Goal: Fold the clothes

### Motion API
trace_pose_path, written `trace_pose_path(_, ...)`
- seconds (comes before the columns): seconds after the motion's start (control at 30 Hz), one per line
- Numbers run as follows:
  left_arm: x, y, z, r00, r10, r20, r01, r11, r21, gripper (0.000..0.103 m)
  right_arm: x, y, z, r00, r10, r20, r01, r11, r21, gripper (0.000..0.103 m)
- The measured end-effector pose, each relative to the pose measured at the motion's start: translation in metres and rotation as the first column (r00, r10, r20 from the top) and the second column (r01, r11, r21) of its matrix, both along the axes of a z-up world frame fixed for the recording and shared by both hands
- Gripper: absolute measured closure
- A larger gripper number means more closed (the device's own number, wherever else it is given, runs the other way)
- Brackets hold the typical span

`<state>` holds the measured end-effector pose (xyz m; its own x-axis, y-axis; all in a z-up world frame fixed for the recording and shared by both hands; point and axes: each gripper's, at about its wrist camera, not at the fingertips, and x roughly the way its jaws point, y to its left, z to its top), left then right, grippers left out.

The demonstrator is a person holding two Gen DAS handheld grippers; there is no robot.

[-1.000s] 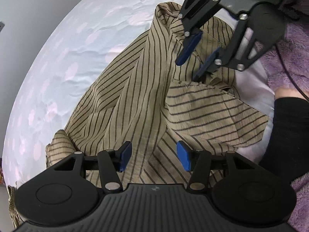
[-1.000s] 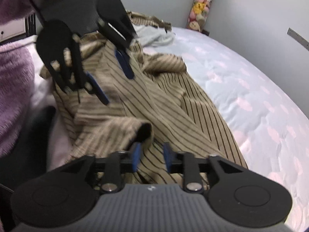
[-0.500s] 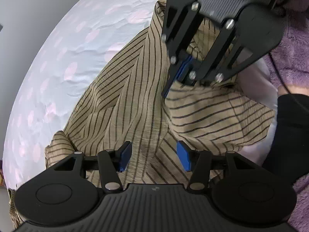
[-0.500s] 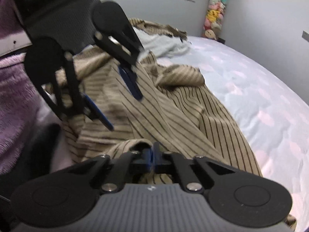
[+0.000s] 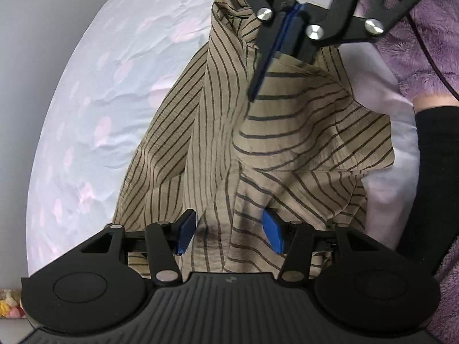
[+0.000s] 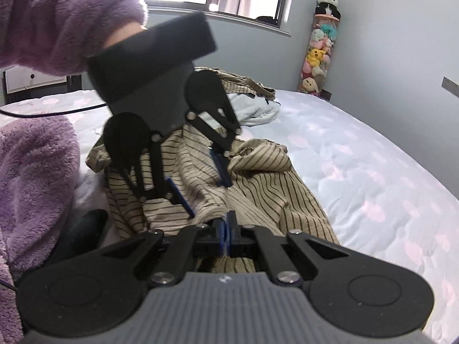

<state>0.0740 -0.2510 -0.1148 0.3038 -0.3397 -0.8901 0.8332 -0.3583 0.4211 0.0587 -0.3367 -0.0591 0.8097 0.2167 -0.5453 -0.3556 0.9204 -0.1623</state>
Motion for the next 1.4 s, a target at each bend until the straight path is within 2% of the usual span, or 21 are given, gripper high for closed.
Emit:
trace_pose_path(0.17, 0.009, -0.006, -0.001, 0.993, 0.077, -0.09, -0.075, 0.997, 0.025, 0.063, -0.006, 0.002, 0.0, 1.0, -0.018, 0.006, 0.017, 1.0, 0.011, 0.101)
trace_pose_path(0.37, 0.011, 0.007, 0.014, 0.973, 0.202, -0.108, -0.214, 0.971, -0.105, 0.062, -0.005, 0.001, 0.003, 1.0, -0.027, 0.01, 0.027, 0.999, 0.019, 0.101)
trace_pose_path(0.53, 0.009, 0.009, 0.003, 0.969, 0.234, -0.081, -0.24, 0.967, -0.084, 0.063, -0.004, 0.003, 0.004, 0.999, -0.03, 0.014, 0.03, 0.999, 0.02, 0.101)
trace_pose_path(0.73, 0.013, 0.004, -0.003, 0.949, 0.276, -0.15, -0.293, 0.95, -0.109, 0.063, -0.004, 0.004, 0.006, 0.999, -0.037, 0.015, 0.037, 0.999, 0.023, 0.101)
trace_pose_path(0.87, 0.016, 0.003, -0.004, 0.927, 0.315, -0.201, -0.346, 0.928, -0.139, 0.072, -0.004, 0.004, 0.007, 0.999, -0.042, 0.014, 0.042, 0.999, 0.028, 0.101)
trace_pose_path(1.0, 0.015, 0.008, 0.004, 0.911, 0.351, -0.215, -0.39, 0.903, -0.178, 0.072, -0.004, 0.003, 0.007, 0.999, -0.046, 0.013, 0.045, 0.999, 0.03, 0.101)
trace_pose_path(1.13, 0.003, 0.017, 0.016, 0.913, 0.375, -0.163, -0.403, 0.891, -0.21, 0.059, -0.004, 0.002, 0.006, 0.999, -0.05, 0.012, 0.049, 0.998, 0.032, 0.101)
trace_pose_path(1.2, 0.001, 0.021, 0.017, 0.904, 0.401, -0.149, -0.425, 0.881, -0.21, 0.059, -0.004, 0.002, 0.006, 0.999, -0.052, 0.012, 0.051, 0.998, 0.033, 0.101)
trace_pose_path(1.3, 0.001, 0.021, 0.009, 0.875, 0.461, -0.146, -0.482, 0.856, -0.187, 0.059, -0.003, 0.002, 0.006, 0.998, -0.055, 0.011, 0.054, 0.998, 0.034, 0.101)
trace_pose_path(1.4, 0.001, 0.021, 0.0, 0.847, 0.509, -0.149, -0.53, 0.823, -0.203, 0.062, -0.004, 0.002, 0.006, 0.998, -0.06, 0.012, 0.06, 0.998, 0.037, 0.101)
